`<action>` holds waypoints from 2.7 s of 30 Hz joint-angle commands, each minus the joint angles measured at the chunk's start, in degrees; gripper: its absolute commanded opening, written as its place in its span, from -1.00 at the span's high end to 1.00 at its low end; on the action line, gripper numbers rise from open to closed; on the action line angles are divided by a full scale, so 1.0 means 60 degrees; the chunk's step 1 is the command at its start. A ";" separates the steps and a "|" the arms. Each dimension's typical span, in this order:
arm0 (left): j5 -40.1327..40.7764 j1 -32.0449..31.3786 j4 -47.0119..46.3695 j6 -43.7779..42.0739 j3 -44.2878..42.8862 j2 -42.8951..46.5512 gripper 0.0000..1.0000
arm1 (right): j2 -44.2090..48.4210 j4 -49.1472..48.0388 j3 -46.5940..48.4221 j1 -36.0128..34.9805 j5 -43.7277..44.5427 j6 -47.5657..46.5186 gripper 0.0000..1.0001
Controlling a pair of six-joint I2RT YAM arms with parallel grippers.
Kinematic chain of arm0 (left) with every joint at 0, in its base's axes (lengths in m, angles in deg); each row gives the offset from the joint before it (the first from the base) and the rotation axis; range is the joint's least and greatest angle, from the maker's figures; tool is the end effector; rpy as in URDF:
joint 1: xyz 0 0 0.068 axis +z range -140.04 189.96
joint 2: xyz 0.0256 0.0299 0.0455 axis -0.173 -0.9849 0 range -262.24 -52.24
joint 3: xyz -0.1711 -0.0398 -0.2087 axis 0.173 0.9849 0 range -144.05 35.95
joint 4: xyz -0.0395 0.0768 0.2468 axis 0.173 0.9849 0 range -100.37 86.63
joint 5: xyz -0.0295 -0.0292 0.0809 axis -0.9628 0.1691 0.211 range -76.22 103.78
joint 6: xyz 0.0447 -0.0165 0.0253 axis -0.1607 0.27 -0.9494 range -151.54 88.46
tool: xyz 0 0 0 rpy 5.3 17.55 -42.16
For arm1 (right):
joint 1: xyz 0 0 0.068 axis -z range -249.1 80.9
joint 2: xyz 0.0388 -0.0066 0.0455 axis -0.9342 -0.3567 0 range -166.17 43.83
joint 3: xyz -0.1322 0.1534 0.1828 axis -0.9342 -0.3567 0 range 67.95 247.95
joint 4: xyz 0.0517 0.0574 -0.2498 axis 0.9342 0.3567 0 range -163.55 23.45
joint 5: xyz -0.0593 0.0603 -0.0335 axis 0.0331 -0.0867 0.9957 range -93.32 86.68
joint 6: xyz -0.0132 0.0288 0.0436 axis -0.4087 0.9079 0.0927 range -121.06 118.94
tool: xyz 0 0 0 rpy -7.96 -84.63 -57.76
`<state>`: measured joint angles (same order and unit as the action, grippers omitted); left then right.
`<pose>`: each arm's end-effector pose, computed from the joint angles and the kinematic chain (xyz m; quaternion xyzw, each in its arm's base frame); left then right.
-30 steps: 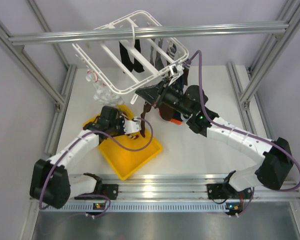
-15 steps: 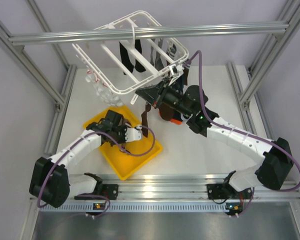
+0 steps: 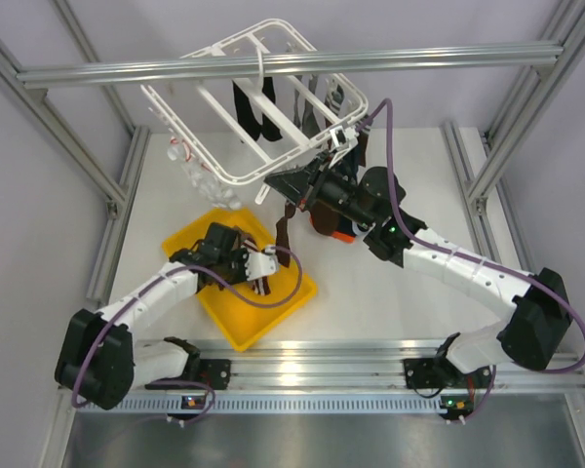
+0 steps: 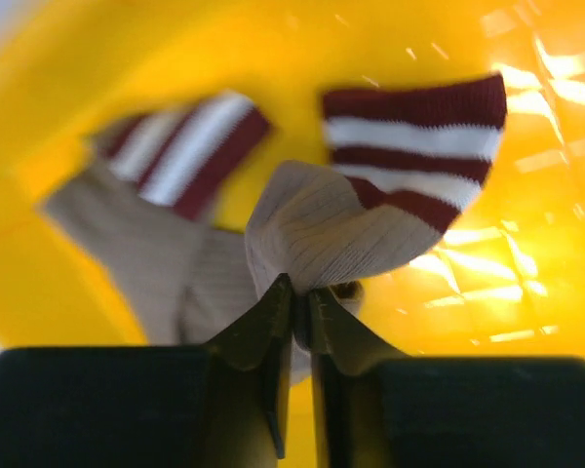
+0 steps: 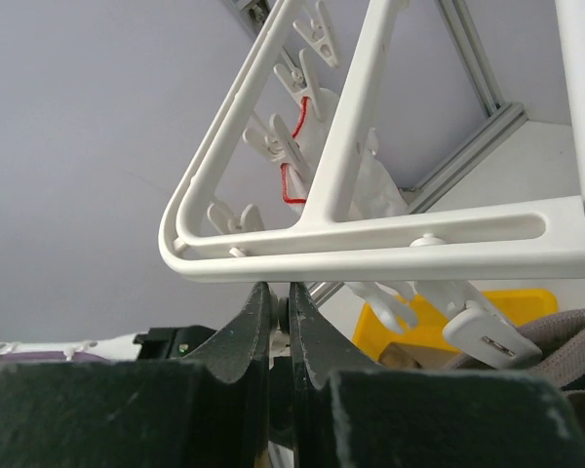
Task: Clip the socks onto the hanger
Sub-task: Pick up the sock from the bin.
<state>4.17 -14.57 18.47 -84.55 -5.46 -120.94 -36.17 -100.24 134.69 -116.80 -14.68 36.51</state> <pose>0.2070 -0.1010 0.2098 0.6160 0.7279 -0.0063 0.3010 0.2185 0.2505 0.4011 -0.1318 0.6073 0.5741 0.5332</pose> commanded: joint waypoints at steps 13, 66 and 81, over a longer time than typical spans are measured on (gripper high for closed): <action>-0.2117 -0.0159 0.3992 -0.2297 -0.0273 0.1154 -0.14 | 0.0136 -0.0414 0.0126 0.0407 0.0662 -0.0152 1.00; -0.1887 -0.0848 0.0921 0.2638 -0.0494 0.4273 1.00 | 0.0078 -0.0384 0.0273 0.0436 0.0721 -0.0079 1.00; -0.0055 -0.0848 -0.0295 0.5495 -0.2545 0.4172 1.00 | 0.0034 -0.0267 0.0376 0.0421 0.0750 -0.0093 1.00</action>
<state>2.38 -19.67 21.40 -55.44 -17.06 -95.39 -36.17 -99.65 134.62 -116.41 -14.66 36.51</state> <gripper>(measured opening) 0.022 0.052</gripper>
